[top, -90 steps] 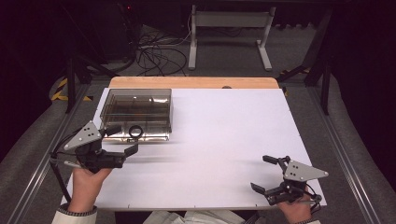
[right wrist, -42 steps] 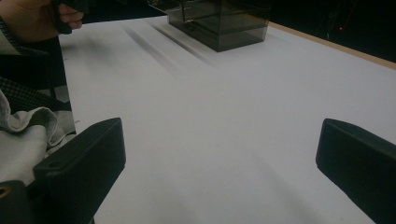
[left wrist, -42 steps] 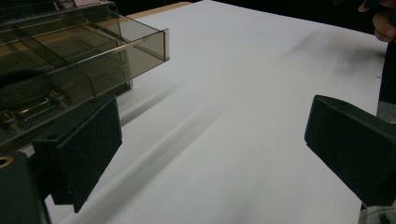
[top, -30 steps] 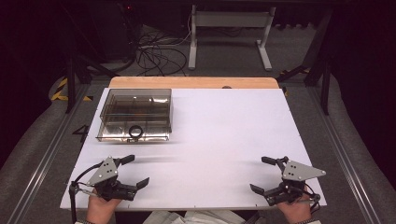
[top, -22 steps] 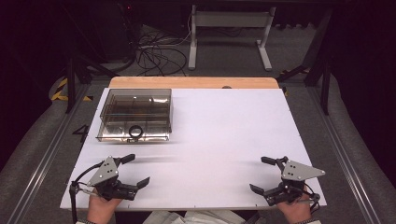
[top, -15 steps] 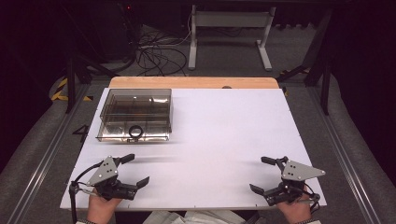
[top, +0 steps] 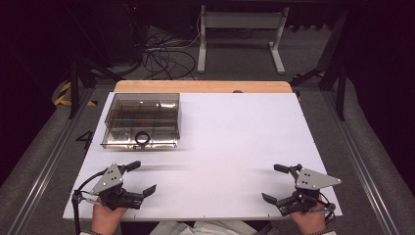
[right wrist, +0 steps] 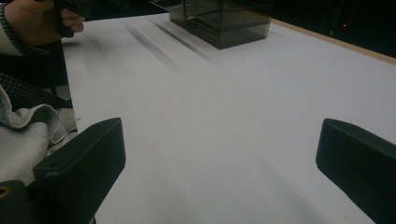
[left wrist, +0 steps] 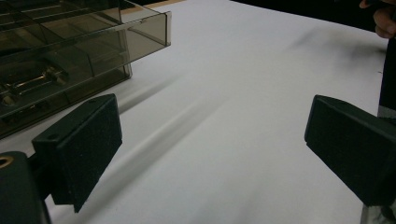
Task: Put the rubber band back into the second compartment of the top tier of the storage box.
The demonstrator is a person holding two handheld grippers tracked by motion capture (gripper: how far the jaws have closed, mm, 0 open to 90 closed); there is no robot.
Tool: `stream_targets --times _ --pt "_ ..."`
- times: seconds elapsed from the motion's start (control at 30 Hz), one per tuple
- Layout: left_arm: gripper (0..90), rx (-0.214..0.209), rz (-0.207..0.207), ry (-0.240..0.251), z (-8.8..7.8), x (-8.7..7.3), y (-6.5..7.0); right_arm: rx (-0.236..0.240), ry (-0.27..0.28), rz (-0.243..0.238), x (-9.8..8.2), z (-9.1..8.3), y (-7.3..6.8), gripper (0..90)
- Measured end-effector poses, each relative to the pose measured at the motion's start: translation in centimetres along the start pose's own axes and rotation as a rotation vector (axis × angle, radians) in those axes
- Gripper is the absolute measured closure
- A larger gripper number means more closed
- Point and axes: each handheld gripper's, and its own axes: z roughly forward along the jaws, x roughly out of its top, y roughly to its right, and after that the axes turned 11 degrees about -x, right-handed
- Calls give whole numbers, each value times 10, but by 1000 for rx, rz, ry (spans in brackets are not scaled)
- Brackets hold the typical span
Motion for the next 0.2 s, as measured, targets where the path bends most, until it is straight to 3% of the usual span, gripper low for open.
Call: stream_targets --times 0.2 --pt "48 15 14 3 -1 1 1 -1 1 0 0 0 0 22"
